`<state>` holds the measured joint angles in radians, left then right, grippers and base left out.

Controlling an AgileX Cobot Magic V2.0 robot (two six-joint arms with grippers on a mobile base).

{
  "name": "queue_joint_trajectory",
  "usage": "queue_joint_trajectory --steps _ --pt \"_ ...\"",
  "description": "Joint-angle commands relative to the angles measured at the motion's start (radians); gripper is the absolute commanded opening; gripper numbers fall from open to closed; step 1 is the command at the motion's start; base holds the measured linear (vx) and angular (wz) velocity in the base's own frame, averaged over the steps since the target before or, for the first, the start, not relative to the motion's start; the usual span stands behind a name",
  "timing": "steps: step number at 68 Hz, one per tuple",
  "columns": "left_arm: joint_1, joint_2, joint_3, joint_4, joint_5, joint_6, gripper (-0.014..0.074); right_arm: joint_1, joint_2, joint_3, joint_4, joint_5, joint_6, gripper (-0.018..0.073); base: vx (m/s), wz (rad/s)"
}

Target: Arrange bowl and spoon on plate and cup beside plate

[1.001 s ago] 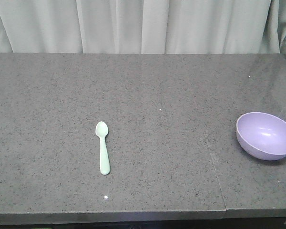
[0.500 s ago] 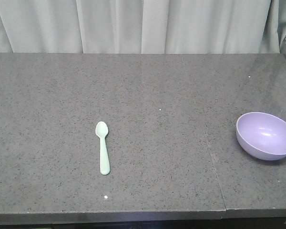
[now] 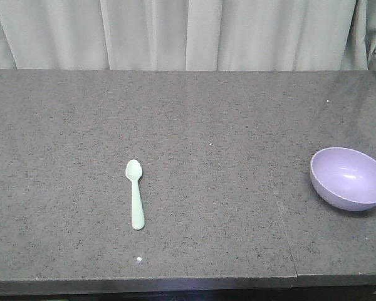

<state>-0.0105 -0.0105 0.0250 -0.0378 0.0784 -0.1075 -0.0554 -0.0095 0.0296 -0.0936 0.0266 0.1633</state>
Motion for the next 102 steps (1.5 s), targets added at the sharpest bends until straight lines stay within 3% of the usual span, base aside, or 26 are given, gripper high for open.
queue_joint_trajectory --steps 1,9,16,28,31,36,42,48,57,68,76,82,92,102 --pt "0.0 -0.017 0.029 -0.01 -0.105 -0.041 -0.0006 -0.007 -0.011 0.013 0.129 -0.148 0.091 -0.0005 0.0 0.0" --pt "0.0 -0.017 0.022 -0.069 -0.222 -0.16 -0.0006 -0.007 -0.011 0.013 0.271 -0.236 0.138 -0.0005 0.0 0.0" --pt "0.0 -0.017 0.022 -0.083 -0.335 -0.217 -0.0006 -0.007 -0.011 0.013 0.332 -0.255 0.137 -0.0005 0.0 0.0" --pt "0.0 -0.017 0.022 -0.09 -0.502 -0.264 -0.0006 -0.007 -0.011 0.012 0.34 -0.25 0.144 -0.0005 0.0 0.0" --pt "0.0 -0.017 0.022 -0.091 -0.528 -0.307 -0.0006 -0.007 -0.011 0.007 0.34 -0.254 0.147 -0.0005 0.0 0.0" --pt "0.0 -0.017 0.016 -0.085 -0.56 -0.445 -0.0006 -0.007 -0.011 -0.031 0.339 -0.254 0.147 -0.0005 0.0 0.0" --pt "0.0 -0.017 -0.028 -0.031 -0.548 -0.56 -0.0006 -0.007 -0.001 -0.142 0.293 -0.204 0.137 -0.0005 0.0 0.0" --pt "0.0 -0.017 -0.12 0.099 -0.479 -0.59 -0.0006 -0.007 0.066 -0.307 0.18 -0.096 0.126 -0.0005 0.0 0.0" --pt "0.0 -0.003 -0.336 0.243 -0.243 -0.589 -0.0006 -0.007 0.261 -0.562 0.021 0.093 0.121 -0.0005 0.0 0.0" --pt "0.0 0.105 -0.555 0.235 0.107 -0.559 -0.0004 -0.007 0.504 -0.787 -0.081 0.173 0.04 0.0006 0.0 0.0" --pt "-0.001 0.215 -0.66 0.229 0.254 -0.539 0.0023 -0.007 0.615 -0.843 -0.078 0.169 -0.028 0.0068 0.0 0.0" --pt "-0.001 0.311 -0.717 0.127 0.31 -0.42 0.0082 -0.007 0.649 -0.84 -0.074 0.179 -0.049 0.0158 0.0 0.0" --pt "-0.001 0.499 -0.808 -0.184 0.379 -0.132 0.027 -0.007 0.669 -0.838 -0.082 0.198 -0.052 0.0369 0.0 0.0" --pt "-0.001 0.643 -0.829 -0.481 0.25 -0.046 0.0409 -0.007 0.672 -0.838 -0.086 0.193 -0.052 0.0487 0.0 0.0"
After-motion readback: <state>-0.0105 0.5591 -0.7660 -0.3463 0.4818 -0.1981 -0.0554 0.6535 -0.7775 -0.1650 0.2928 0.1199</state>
